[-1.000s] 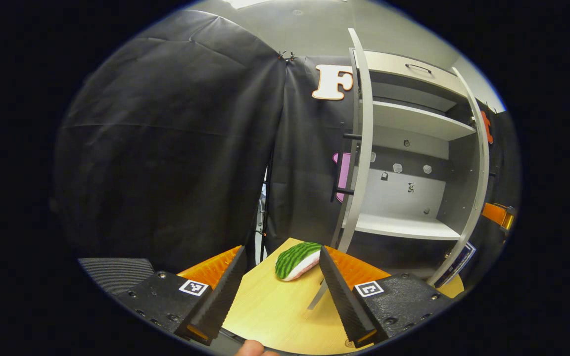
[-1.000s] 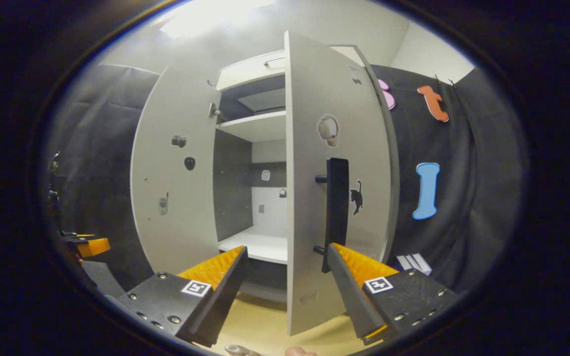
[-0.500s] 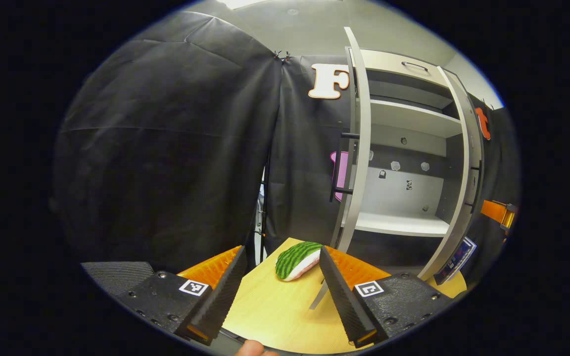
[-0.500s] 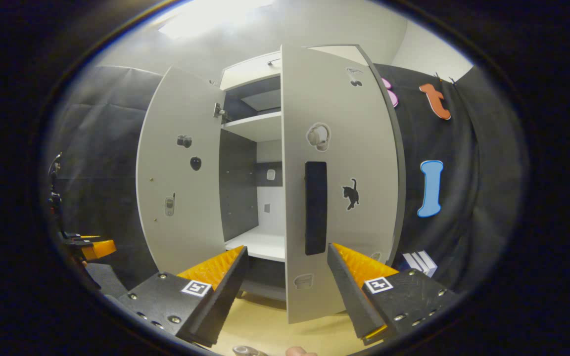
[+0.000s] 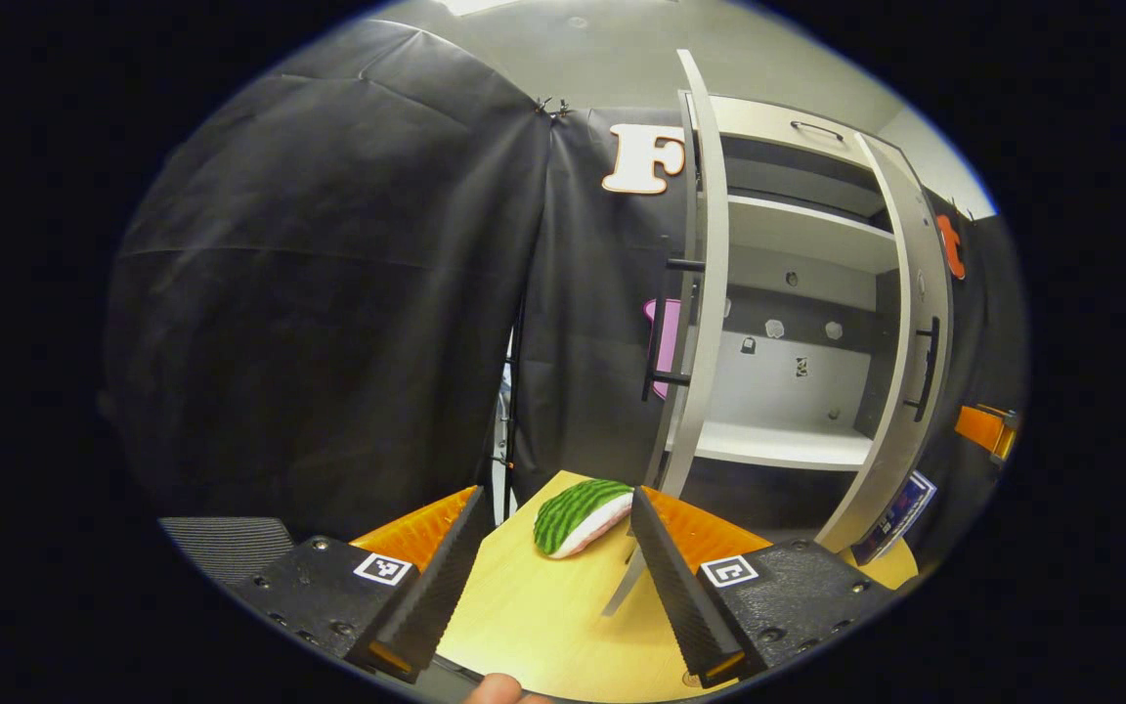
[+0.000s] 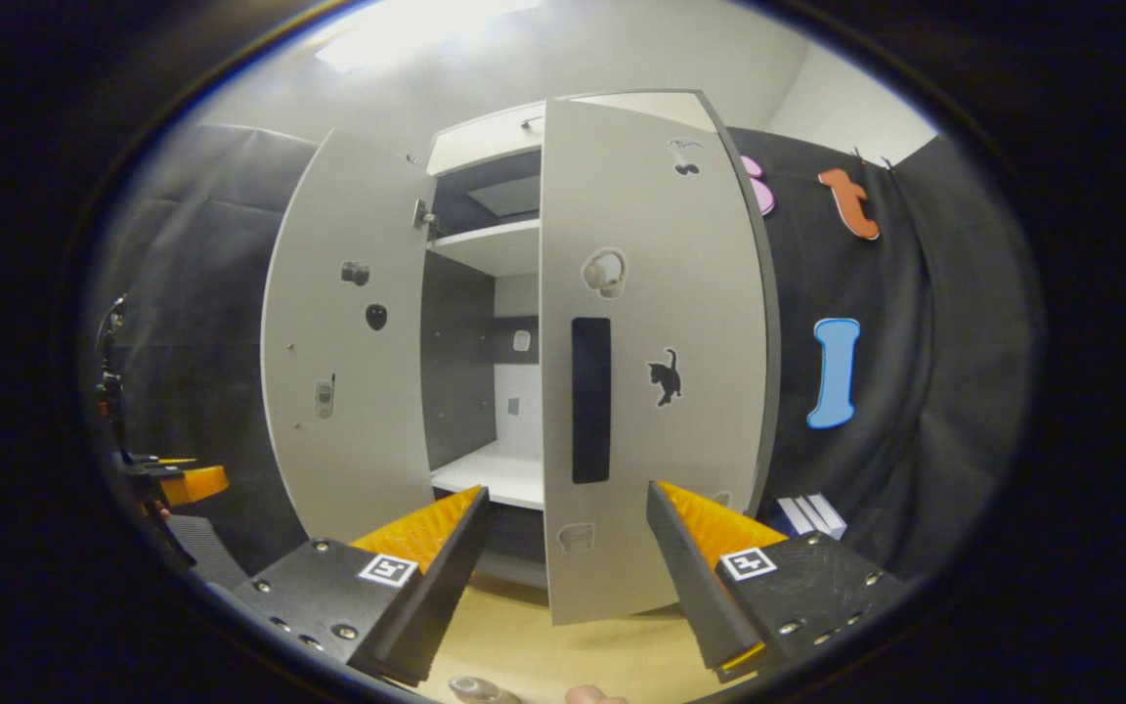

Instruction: Grasp the bottle in the cabinet with the left hand and place it on the coaster, then close the right door with the right hand and the left door with the left hand.

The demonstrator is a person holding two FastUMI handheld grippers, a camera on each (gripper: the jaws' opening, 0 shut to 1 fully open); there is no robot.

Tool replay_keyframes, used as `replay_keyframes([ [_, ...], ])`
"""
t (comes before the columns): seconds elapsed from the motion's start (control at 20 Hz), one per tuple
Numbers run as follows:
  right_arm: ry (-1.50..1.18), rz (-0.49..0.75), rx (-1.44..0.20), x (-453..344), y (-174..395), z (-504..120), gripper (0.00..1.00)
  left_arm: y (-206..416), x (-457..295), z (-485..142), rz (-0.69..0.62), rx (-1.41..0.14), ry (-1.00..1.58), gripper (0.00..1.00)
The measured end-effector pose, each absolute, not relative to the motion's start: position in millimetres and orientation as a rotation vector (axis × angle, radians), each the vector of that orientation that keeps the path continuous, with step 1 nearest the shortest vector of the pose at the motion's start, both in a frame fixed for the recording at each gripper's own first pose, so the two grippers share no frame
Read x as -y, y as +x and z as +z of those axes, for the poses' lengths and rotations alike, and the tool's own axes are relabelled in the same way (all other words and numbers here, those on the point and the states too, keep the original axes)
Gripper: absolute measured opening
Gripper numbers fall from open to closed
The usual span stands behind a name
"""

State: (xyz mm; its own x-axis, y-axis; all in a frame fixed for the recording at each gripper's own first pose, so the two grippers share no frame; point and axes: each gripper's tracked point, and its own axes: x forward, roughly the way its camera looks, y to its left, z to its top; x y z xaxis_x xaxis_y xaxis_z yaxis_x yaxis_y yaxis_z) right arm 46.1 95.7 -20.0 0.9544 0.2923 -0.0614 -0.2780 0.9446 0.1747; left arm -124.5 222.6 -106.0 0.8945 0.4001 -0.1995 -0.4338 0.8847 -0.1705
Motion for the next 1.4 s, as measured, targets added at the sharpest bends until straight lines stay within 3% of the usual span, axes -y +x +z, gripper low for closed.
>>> replay_keyframes([
  [0.15, 0.156, 0.258, -0.088, -87, 45, -23, 0.97, -101, -226, -100, 0.421, -0.146, -0.212, 0.92],
  [0.2, 0.152, 0.247, -0.089, -83, 44, -24, 0.97, -98, -227, -101, 0.416, -0.148, -0.211, 0.87],
  [0.45, 0.132, 0.173, -0.095, -62, 38, -32, 0.97, -75, -227, -106, 0.381, -0.159, -0.196, 0.87],
  [0.5, 0.134, 0.153, -0.097, -56, 38, -33, 0.93, -71, -228, -107, 0.373, -0.16, -0.192, 0.87],
  [0.65, 0.15, 0.107, -0.107, -49, 36, -39, 0.97, -56, -229, -110, 0.343, -0.169, -0.19, 0.87],
  [0.7, 0.153, 0.092, -0.109, -46, 36, -39, 0.93, -52, -228, -111, 0.333, -0.173, -0.188, 0.87],
  [0.75, 0.155, 0.075, -0.11, -44, 34, -41, 0.97, -48, -229, -112, 0.328, -0.177, -0.185, 0.87],
  [1.05, 0.169, 0.014, -0.141, -39, 26, -54, 0.97, -32, -235, -125, 0.322, -0.212, -0.152, 0.86],
  [1.1, 0.168, 0.004, -0.146, -36, 24, -56, 0.97, -31, -233, -123, 0.309, -0.203, -0.148, 0.91],
  [1.15, 0.166, -0.004, -0.15, -34, 21, -58, 0.97, -30, -232, -124, 0.3, -0.202, -0.153, 0.84],
  [1.25, 0.161, -0.016, -0.157, -30, 21, -60, 0.97, -30, -229, -124, 0.293, -0.197, -0.164, 0.88],
  [1.3, 0.159, -0.018, -0.16, -29, 21, -61, 0.94, -28, -227, -123, 0.288, -0.195, -0.165, 0.82],
  [1.4, 0.158, -0.011, -0.162, -28, 23, -60, 0.97, -27, -217, -123, 0.263, -0.197, -0.167, 0.88],
])
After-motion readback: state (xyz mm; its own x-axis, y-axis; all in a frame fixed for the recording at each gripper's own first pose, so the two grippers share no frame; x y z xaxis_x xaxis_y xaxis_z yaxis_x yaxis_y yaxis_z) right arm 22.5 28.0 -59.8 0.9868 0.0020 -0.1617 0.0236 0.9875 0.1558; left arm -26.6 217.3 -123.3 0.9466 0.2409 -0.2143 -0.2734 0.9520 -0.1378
